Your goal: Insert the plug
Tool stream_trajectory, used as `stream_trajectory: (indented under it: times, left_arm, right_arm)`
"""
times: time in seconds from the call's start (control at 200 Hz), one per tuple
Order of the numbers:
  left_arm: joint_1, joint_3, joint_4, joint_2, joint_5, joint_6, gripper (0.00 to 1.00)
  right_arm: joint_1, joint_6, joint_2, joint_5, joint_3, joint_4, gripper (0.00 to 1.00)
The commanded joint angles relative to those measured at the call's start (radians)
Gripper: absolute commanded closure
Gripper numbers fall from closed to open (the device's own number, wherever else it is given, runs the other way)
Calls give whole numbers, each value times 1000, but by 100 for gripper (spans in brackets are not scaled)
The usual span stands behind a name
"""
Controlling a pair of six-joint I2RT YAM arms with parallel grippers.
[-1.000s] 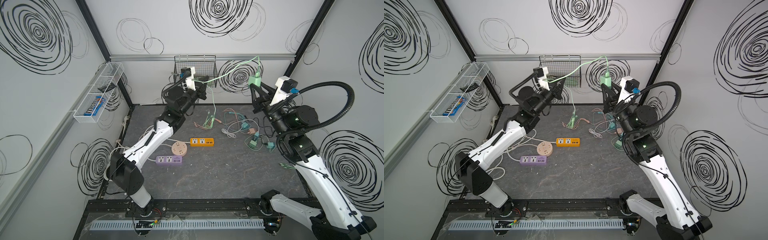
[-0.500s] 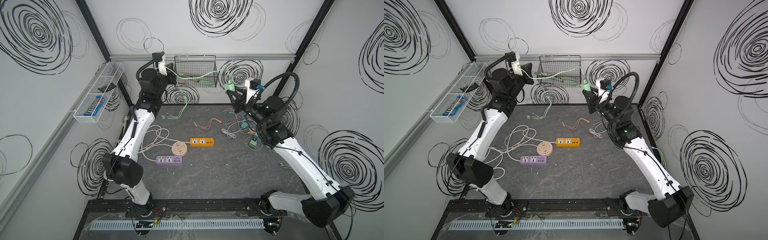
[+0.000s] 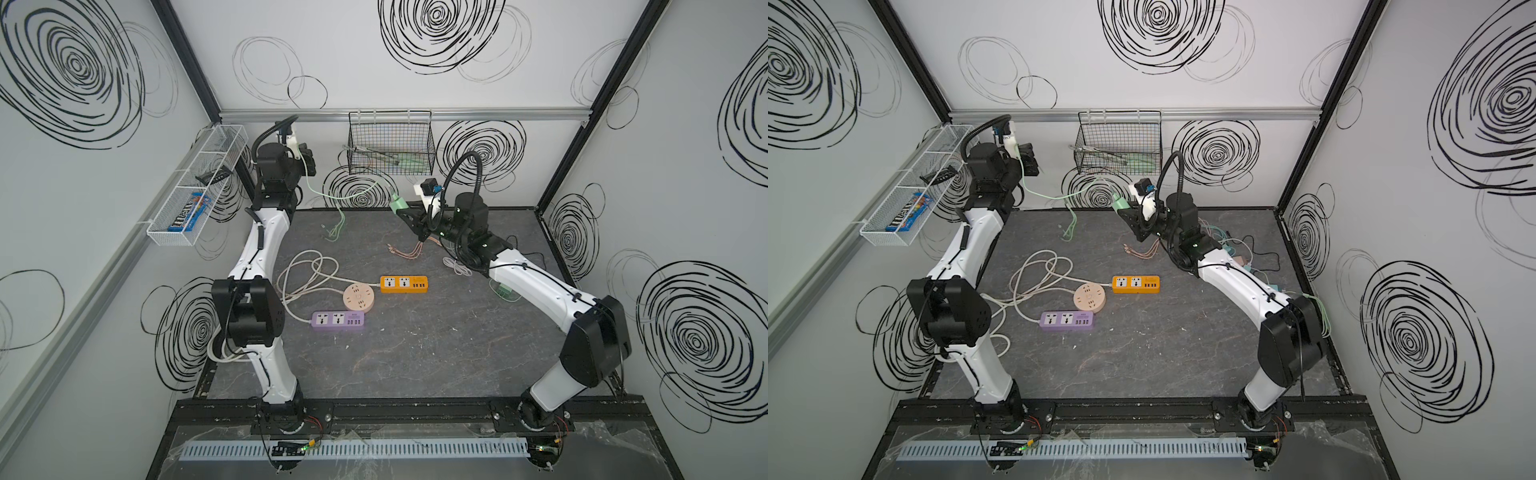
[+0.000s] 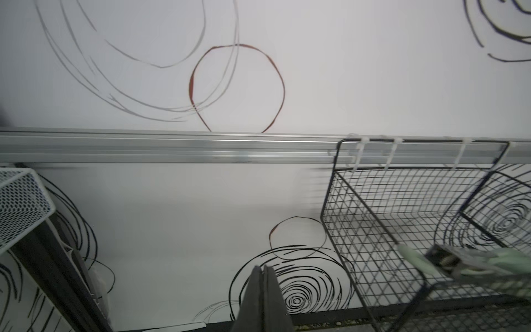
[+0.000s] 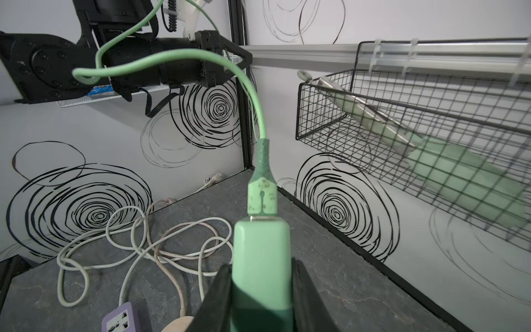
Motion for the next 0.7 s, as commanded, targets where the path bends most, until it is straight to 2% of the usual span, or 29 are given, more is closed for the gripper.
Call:
stream_trajectory:
  times: [0.0, 0.135, 0.305, 0.345, 0.42, 0.51, 0.615, 0.695]
  left_arm:
    - [24, 81, 1, 68, 33, 47, 100]
    - [36, 45, -46, 115, 30, 85, 100]
    - [38, -18, -175, 159, 16, 202, 98]
    - [38, -30, -205, 168, 5, 236, 86]
    - [38, -34, -270, 189, -28, 304, 79]
    - [41, -38, -351, 202, -30, 387, 62]
    - [38, -63, -451, 197, 42, 499, 39]
    - [34, -106, -473, 176, 66, 538, 24]
  right_arm:
    - [12, -29, 45, -5, 73, 57, 86]
    - [12, -31, 100, 30, 67, 38, 87]
    - [-4, -2, 139, 123, 9, -6, 87]
    - [-16, 26, 147, 135, 0, -16, 87]
    - [-45, 92, 159, 166, -13, -29, 87]
    - [-96, 183, 183, 174, -11, -60, 88]
    - [-151, 227, 221, 83, 10, -96, 88]
    - [-167, 251, 241, 39, 20, -108, 88]
